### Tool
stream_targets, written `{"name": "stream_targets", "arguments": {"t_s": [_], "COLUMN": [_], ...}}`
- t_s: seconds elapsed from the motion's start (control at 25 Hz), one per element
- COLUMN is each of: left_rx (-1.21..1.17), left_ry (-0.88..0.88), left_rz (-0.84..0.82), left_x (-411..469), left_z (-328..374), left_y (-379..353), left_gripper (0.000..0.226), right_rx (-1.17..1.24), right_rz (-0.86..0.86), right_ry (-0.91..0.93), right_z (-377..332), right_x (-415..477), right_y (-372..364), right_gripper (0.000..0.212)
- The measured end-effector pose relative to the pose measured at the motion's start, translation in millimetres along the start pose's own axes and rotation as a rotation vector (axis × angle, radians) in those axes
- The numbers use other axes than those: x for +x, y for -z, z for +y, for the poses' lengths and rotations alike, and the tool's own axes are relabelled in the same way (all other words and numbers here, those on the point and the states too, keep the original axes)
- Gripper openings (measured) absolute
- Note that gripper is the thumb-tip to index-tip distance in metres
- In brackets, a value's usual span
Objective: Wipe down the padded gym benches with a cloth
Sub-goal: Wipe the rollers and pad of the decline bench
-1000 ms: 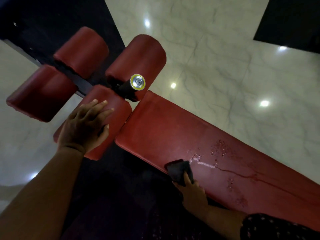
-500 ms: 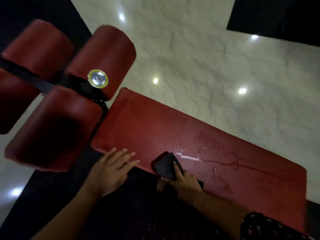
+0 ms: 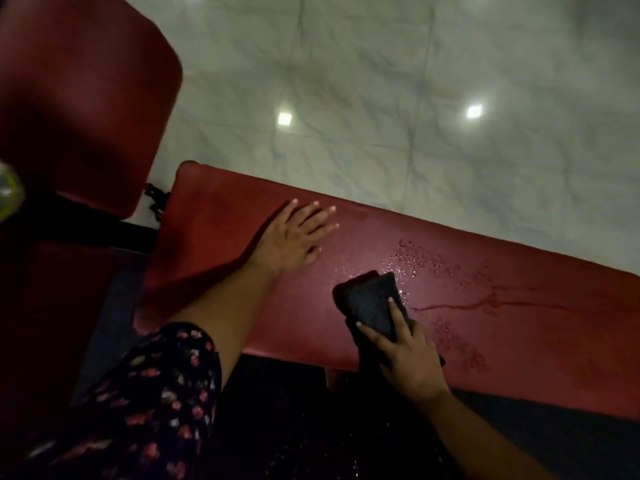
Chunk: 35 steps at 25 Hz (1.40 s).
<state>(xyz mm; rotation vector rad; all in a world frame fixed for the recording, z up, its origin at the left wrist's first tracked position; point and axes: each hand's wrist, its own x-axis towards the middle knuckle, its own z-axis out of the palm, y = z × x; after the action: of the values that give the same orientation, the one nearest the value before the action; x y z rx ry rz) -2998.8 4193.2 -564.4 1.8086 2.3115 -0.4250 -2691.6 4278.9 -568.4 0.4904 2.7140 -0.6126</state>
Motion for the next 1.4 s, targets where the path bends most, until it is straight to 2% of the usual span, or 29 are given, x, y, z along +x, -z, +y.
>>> {"name": "stream_targets", "arguments": {"t_s": [0.16,0.36,0.52,0.68,0.8,0.92,1.12,1.24,1.4], "left_rx": [-0.105,-0.149,-0.139,-0.145,-0.143,-0.134,-0.144,-0.154,-0.153], "left_ry": [0.098,0.100,0.071,0.083,0.093,0.094,0.095,0.098,0.103], "left_rz": [0.137,0.228,0.255,0.238,0.245,0.244,0.238,0.239,0.242], "left_x": [21.5,26.0,26.6,29.0,27.7,27.5,27.0,27.1,26.8], "left_z": [-10.8,-12.3,-14.5,-14.3,-13.2,-13.1,-12.6,-14.5,-13.0], "left_y": [-17.5,-28.8,-34.3,-31.4,-31.8,-30.1,-30.0,-28.2,-29.0], "left_gripper": [0.065,0.069,0.071,0.068,0.067,0.066,0.067,0.066,0.066], "right_rx": [0.040,0.036,0.094,0.076,0.145,0.234,0.326,0.354,0.382], "right_rz": [0.036,0.145,0.219,0.137,0.068,0.163,0.208,0.082,-0.010], "right_ry": [0.126,-0.102,-0.284,-0.340,-0.391,-0.414,-0.431,-0.415,-0.421], "right_z": [-8.4,-25.3,-25.1,-2.7,6.5,-7.6,-63.1,-81.5,-83.9], "right_x": [-8.5,34.7,114.5,192.7,209.6,187.1,107.6,37.7,-51.1], "right_y": [-26.6,-13.7,32.2,84.4,95.7,78.3,28.1,-7.9,-46.1], "right_gripper": [0.089,0.078,0.069,0.064,0.061,0.062,0.072,0.084,0.114]}}
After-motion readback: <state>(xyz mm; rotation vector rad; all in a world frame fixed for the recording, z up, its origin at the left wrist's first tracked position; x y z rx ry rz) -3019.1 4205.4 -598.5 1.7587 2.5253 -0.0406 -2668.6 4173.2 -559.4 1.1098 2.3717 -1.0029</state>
